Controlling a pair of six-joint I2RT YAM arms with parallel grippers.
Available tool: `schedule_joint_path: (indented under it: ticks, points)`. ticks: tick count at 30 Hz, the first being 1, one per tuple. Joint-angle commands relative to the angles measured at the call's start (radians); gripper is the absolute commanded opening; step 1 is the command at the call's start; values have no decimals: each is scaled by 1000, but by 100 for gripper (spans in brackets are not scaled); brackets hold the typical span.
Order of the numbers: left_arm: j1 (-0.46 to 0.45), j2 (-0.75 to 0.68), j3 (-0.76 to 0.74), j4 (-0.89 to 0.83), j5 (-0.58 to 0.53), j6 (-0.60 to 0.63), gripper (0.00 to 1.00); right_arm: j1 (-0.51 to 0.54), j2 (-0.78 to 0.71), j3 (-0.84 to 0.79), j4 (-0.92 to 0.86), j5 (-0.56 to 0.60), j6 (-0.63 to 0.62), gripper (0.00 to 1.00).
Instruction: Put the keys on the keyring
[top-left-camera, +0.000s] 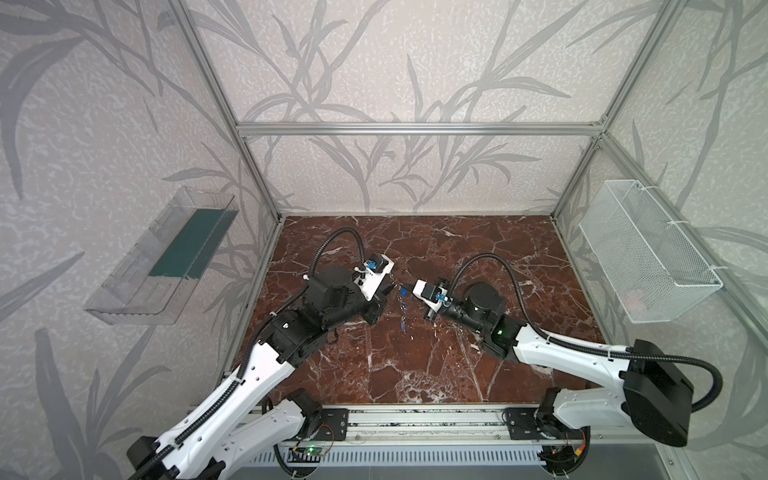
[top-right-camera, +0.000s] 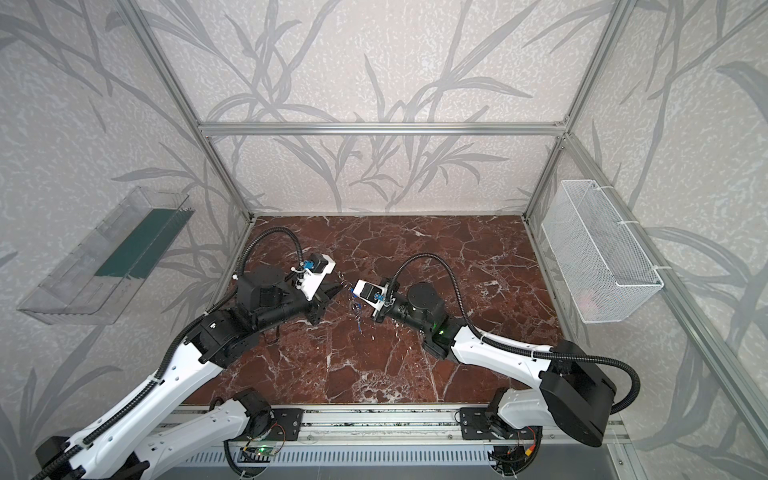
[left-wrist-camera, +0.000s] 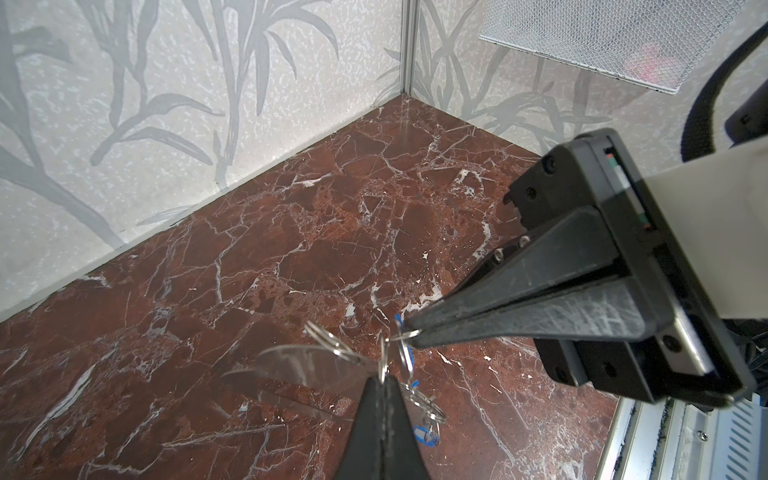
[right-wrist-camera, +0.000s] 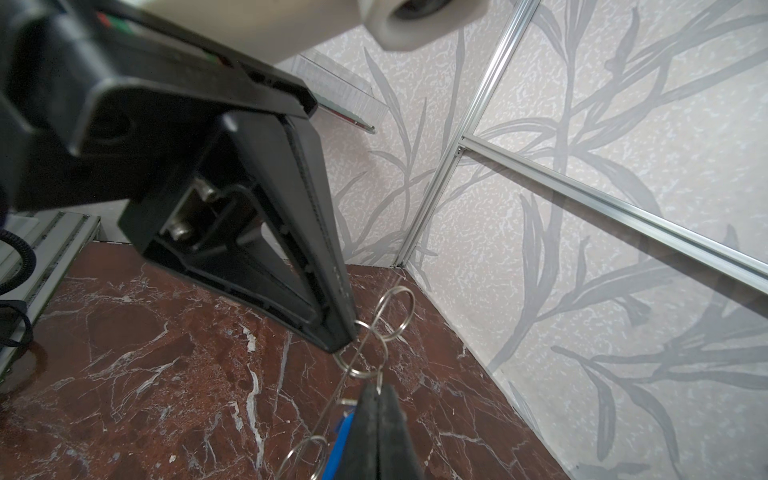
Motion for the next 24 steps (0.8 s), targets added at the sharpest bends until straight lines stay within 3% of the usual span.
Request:
schedule_joint_path:
  ticks: [1, 15, 24]
  points:
    - [1, -5, 22, 21, 16, 7, 0, 8, 3, 19, 28, 8, 8, 0]
    - [1, -2, 24, 17, 18, 9, 0, 7, 3, 16, 43, 18, 19, 0]
    - [1, 0, 25, 18, 16, 10, 0, 7, 4, 19, 24, -33, 2, 0]
